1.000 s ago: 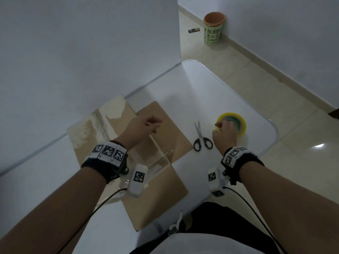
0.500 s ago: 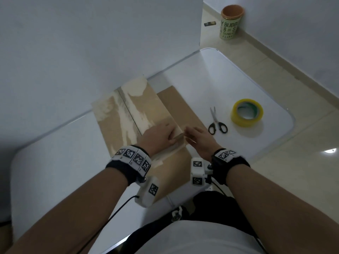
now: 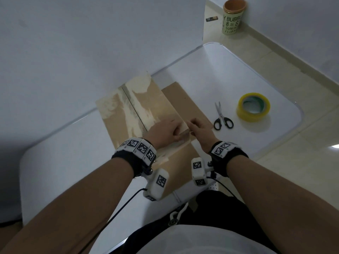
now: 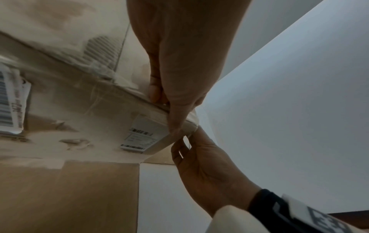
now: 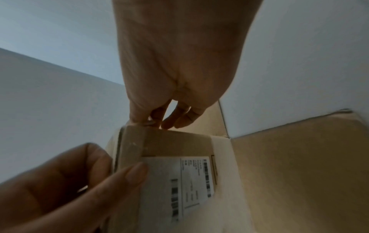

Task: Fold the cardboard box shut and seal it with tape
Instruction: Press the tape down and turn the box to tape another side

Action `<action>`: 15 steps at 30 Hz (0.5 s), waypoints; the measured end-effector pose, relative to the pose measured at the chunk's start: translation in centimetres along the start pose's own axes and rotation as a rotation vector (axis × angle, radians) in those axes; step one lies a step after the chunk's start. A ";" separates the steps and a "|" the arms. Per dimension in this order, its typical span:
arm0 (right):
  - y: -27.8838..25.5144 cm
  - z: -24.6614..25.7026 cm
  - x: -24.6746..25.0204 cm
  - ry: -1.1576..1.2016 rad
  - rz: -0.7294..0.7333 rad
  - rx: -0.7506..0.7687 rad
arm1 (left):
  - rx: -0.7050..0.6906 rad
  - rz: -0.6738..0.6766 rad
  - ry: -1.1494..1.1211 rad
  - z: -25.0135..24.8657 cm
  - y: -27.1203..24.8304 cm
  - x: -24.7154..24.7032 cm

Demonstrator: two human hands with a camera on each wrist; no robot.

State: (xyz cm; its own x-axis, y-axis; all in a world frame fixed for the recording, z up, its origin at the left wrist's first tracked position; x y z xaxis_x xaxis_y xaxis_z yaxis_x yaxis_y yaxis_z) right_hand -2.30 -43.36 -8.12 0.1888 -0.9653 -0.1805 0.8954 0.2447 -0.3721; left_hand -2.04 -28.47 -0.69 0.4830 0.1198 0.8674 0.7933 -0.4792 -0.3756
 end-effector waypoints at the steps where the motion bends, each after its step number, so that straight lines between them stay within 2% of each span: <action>1: 0.2 -0.4 -0.1 -0.028 0.012 -0.019 | 0.003 0.003 -0.003 0.0 0.0 -0.1; 5: 1.5 -2.0 -0.4 -0.156 0.030 -0.144 | 0.012 -0.003 -0.037 0.1 -0.2 -0.1; 7: 2.4 -1.9 -0.2 -0.188 0.067 -0.196 | 0.012 -0.005 -0.044 0.0 -0.4 0.0; 9: 3.1 -1.9 0.3 -0.316 0.123 -0.224 | 0.006 0.001 -0.051 -0.2 -0.4 0.2; 11: 3.6 -1.6 1.4 -0.378 0.093 -0.240 | -0.002 0.006 -0.059 -0.2 -0.3 0.3; 13: 3.1 -0.4 1.4 -0.291 0.061 -0.218 | -0.010 0.004 -0.066 -0.1 -0.2 0.3; 15: 2.5 1.4 -0.1 -0.153 0.117 -0.157 | -0.009 0.010 -0.072 0.0 -0.1 0.3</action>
State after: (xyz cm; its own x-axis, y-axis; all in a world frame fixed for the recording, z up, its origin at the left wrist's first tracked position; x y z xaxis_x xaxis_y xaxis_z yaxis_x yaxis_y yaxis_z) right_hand 0.47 -42.81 -7.71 0.3572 -0.9292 -0.0950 0.7925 0.3554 -0.4957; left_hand -2.00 -28.39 -0.40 0.5169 0.1772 0.8375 0.7848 -0.4888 -0.3810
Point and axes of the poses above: each hand's wrist, its own y-axis towards the middle knuckle, its own x-axis out of the back of the hand, z = x × y, the point moved 2 cm from there along y, towards the middle knuckle, and after that the axes turned 7 degrees about z, right-handed, at the moved point
